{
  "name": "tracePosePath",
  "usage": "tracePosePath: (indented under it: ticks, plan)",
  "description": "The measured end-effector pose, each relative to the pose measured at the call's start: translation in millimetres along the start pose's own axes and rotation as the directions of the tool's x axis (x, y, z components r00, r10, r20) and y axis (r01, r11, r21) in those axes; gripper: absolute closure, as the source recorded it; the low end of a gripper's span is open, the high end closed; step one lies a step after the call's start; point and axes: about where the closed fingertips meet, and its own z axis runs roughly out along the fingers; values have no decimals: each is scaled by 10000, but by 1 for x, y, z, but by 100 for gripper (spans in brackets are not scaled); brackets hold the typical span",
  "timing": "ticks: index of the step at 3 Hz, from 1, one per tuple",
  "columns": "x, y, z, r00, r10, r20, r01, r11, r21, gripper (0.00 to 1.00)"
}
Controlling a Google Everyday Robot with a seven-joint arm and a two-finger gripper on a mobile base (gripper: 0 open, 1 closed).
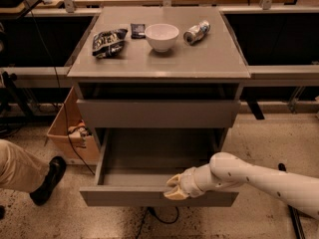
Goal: Close middle drawer
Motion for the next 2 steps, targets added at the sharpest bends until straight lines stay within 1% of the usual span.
tracePosePath:
  ticks: [1, 2]
  plan:
    - [-3, -9, 2, 9999, -130, 28, 129, 9999, 35, 63]
    - [-3, -14, 6, 9996, -270, 36, 270, 9996, -24, 39]
